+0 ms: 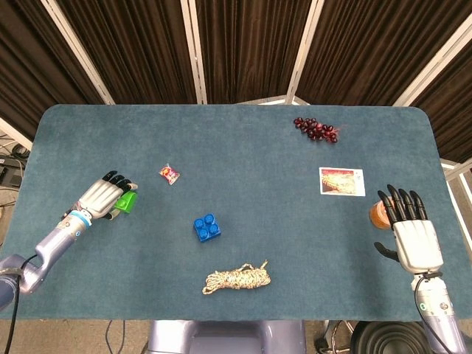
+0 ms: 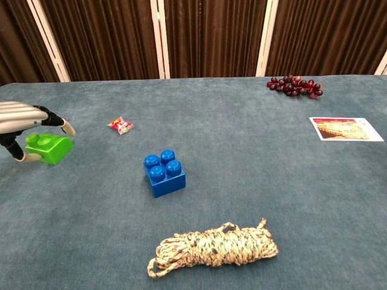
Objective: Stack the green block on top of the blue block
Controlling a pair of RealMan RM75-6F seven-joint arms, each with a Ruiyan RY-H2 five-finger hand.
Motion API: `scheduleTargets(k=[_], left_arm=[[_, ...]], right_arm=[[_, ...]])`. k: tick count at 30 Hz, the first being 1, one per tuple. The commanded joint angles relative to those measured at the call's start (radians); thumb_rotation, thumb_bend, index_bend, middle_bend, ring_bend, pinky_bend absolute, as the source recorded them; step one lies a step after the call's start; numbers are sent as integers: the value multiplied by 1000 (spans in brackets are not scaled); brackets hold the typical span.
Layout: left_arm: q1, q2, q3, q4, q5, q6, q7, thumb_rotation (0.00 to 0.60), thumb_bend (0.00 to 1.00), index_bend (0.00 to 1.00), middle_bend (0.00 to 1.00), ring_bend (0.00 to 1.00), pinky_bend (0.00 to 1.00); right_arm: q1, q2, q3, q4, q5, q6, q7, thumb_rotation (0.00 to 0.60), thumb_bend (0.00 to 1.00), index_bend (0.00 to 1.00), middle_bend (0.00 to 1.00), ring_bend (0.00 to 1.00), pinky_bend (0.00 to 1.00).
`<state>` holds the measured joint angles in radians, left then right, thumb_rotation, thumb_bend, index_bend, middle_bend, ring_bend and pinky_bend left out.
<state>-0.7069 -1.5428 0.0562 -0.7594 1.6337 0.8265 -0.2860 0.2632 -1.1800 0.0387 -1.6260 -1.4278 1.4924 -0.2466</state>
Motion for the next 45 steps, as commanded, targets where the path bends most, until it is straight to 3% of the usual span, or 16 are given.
scheduleTargets(k=[1,5,13,18,23,31,45], left_arm=[[-10,-18,15,28,10,4,-27,600,459,419,280,233,228],[-9,-22,23,38,9,14,-60,600,484,506,404,353,374],[-6,38,-1,-38,39,202,-86,600,487,534,431,377,387],[-43,95,10,-150,148,357,-41,600,488,550,437,381,393],[-119,96,41,-195,278,425,-31,600,487,554,438,379,398],[-215,64,84,-240,371,390,-21,600,485,554,440,379,401],[-315,4,100,-184,383,310,-30,600,482,559,452,385,409]], right_arm=[[-3,-1,5,2,-1,-4,0,600,0,0,0,0,0],[-7,0,12,3,-5,-9,5,600,0,0,0,0,0],[-17,5,25,-4,-12,-13,13,600,0,0,0,0,0],[-20,6,32,-8,-14,-19,14,600,0,0,0,0,0],[-21,5,43,-10,-6,-25,18,600,0,0,0,0,0],[-22,2,61,4,17,-44,25,600,0,0,0,0,0],[-25,-8,90,24,44,-53,36,600,0,0,0,0,0]])
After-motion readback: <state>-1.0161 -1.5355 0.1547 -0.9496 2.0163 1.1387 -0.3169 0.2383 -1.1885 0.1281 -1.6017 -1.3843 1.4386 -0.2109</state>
